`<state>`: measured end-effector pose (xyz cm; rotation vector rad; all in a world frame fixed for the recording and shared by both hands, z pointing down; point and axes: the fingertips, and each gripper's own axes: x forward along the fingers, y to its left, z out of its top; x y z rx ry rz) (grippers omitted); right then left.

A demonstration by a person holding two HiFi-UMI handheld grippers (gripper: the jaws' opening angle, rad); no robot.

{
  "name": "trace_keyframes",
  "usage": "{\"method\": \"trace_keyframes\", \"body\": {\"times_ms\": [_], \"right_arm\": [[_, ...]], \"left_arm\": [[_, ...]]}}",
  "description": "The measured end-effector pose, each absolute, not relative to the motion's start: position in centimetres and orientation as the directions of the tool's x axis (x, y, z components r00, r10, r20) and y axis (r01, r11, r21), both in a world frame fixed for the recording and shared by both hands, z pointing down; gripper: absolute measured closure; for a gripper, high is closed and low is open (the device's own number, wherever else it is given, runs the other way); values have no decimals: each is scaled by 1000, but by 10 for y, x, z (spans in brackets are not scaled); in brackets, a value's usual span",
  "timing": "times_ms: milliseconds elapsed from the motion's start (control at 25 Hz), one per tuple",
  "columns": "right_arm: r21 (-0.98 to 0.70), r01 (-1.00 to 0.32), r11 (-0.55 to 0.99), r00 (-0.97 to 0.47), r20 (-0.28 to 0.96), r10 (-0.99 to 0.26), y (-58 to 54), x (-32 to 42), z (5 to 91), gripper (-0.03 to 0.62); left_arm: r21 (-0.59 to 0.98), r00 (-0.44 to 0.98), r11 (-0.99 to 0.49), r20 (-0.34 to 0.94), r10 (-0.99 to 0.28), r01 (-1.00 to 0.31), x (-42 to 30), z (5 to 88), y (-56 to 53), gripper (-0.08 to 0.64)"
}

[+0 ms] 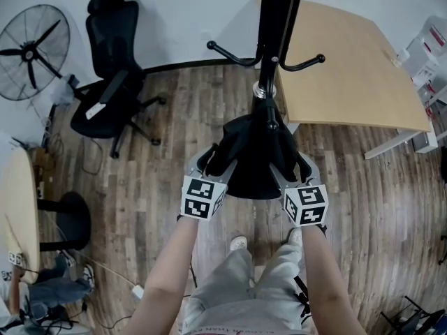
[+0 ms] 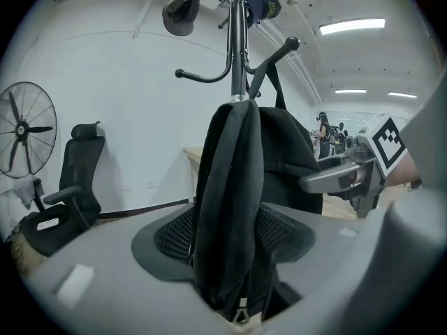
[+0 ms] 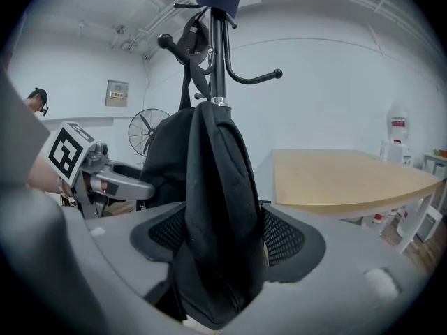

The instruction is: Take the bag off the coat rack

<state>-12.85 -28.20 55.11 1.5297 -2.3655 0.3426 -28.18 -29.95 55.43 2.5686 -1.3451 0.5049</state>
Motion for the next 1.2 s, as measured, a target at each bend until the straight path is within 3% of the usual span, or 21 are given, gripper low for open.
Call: {"method": "trace_keyframes", "body": {"times_ms": [560,880,1200], "right_arm": [[-54,-905,421,-399,450,-799,-304,-137,594,327],[-173,-906,387,-422,453,-785,-310,-130,598,449],[-215,-883,418,-465,533,-707,-297,-130,598,505]], "left_arm": [[76,542,-571,434,-719,-818,-266,584,-332,296],[129,568,-574,427,-704,-809,-256,593,-330,377],[237,578,-542,511,-636,-806,-255,595,-316,403]]}}
